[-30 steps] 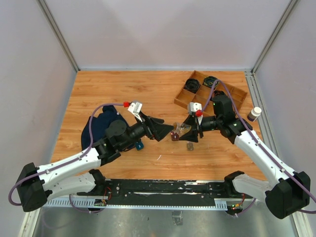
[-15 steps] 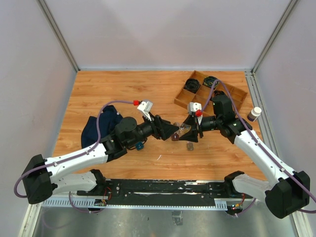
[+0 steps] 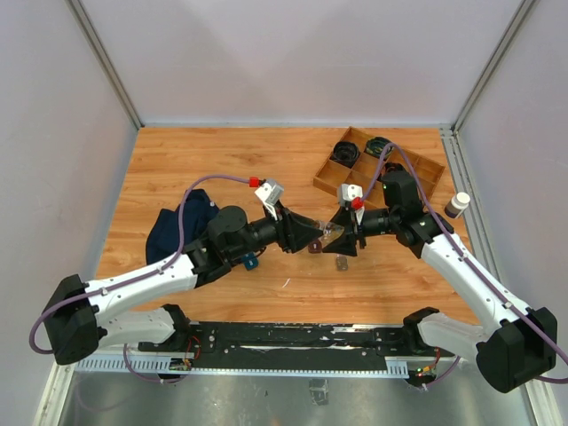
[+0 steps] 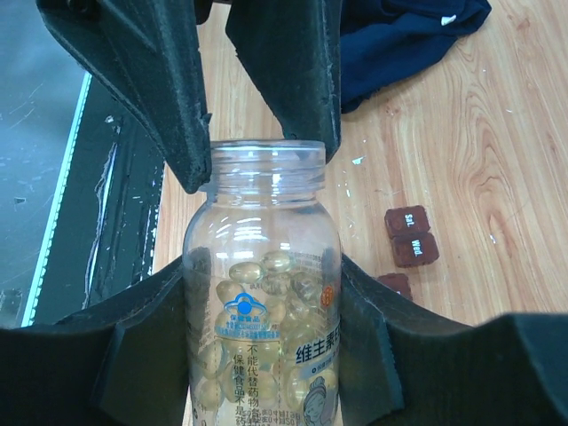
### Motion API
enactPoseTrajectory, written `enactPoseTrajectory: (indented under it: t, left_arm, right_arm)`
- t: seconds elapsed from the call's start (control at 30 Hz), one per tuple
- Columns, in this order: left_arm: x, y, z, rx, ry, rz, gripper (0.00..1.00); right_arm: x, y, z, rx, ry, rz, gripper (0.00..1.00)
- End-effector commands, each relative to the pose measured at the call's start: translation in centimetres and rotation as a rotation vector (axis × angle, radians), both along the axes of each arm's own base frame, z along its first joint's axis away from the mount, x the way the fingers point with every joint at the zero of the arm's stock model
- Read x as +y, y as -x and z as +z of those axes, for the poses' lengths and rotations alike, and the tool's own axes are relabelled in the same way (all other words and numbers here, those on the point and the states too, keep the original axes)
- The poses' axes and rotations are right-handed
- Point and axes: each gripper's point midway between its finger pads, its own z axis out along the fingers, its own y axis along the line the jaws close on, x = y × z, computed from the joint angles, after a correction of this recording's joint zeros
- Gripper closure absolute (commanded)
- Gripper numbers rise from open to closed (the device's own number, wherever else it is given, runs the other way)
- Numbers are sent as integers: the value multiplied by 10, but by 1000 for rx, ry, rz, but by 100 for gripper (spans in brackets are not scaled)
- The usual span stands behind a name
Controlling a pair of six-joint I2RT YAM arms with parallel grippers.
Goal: Sort the pills into containers
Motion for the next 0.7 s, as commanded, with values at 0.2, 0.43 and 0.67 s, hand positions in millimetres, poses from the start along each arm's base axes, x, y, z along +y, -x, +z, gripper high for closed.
enactPoseTrajectory:
  t: [0.2, 0.43, 0.67]
  left_arm:
    - [-8, 31, -8, -419, -98, -504, 83]
    - [-11, 9, -13, -599, -256, -512, 82]
    - [-7, 15, 6, -731, -240, -534, 67]
  right_arm:
    - [2, -1, 13, -51, -34, 19, 99]
    - [2, -1, 13, -51, -34, 18, 99]
    - [2, -2, 13, -48, -33, 18, 99]
